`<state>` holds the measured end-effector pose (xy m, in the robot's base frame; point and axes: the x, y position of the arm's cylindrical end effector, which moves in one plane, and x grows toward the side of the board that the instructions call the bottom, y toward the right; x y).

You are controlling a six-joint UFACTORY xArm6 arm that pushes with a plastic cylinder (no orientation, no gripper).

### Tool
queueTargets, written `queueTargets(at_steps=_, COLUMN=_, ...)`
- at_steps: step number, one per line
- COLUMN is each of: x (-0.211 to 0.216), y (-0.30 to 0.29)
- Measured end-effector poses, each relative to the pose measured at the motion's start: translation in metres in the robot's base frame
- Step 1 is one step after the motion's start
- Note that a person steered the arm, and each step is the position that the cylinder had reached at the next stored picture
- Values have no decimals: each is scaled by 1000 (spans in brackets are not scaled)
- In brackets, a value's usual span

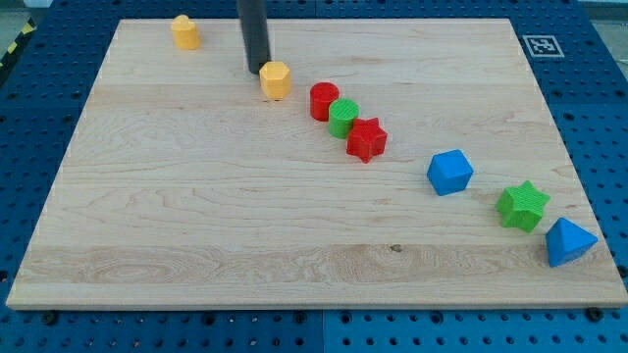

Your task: Slide yellow hexagon closer to red star

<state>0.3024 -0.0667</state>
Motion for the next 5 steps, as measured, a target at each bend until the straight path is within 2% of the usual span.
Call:
queueTargets(at_steps=1, x=3, y=-4)
queueTargets(at_steps=2, x=3, y=-44)
queueTargets(at_steps=3, x=17, y=-53)
queueTargets(at_steps=5, x=21, y=4)
